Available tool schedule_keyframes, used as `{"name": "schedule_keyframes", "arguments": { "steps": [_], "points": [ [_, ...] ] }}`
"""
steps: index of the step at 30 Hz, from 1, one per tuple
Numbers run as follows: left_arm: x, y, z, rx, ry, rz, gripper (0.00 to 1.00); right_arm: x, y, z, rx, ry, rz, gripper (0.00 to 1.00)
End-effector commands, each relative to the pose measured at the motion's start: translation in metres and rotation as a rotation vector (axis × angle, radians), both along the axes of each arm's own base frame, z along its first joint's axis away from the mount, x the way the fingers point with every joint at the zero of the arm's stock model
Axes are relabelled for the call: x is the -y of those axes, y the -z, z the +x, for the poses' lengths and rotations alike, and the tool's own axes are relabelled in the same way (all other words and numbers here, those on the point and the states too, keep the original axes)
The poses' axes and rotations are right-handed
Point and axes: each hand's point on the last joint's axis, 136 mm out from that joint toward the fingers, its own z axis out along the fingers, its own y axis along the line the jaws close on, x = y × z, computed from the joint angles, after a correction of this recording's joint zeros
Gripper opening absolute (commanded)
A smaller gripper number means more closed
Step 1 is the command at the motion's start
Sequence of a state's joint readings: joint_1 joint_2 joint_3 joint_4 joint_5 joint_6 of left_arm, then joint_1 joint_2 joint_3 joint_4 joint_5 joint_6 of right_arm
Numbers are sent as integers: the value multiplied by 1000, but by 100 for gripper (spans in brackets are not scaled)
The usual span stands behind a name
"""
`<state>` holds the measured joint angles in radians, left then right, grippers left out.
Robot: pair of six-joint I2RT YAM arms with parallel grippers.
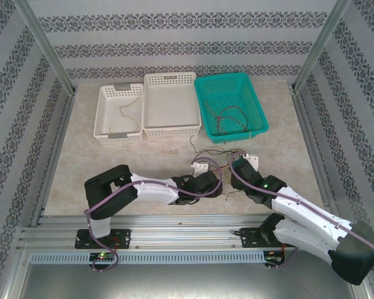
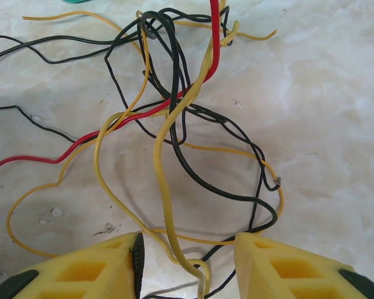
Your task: Untangle the cables
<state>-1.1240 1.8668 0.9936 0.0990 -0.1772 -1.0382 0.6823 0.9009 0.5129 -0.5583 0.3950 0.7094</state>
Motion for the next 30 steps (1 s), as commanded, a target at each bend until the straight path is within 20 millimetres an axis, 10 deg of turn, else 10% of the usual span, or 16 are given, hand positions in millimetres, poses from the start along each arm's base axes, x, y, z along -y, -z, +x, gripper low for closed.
{"name": "schedule_keyframes", "arguments": {
  "steps": [1, 9, 16, 18, 30],
  "points": [
    [0, -3, 13, 13, -24, -13, 48, -2, 6, 3, -1, 14, 28, 43],
    [-9, -4, 22, 29, -29, 15, 0, -9, 16, 9, -31, 13, 17, 42],
    [-28, -38, 24, 81, -26, 23, 0, 0, 16, 15, -47, 44, -31, 16],
    [-47, -55, 26, 99, -36, 32, 0, 2, 12, 16, -41, 45, -20, 0],
    [-243, -187, 17, 188, -234, 110, 0, 45, -3, 14, -5, 189, 107, 0]
  ]
}}
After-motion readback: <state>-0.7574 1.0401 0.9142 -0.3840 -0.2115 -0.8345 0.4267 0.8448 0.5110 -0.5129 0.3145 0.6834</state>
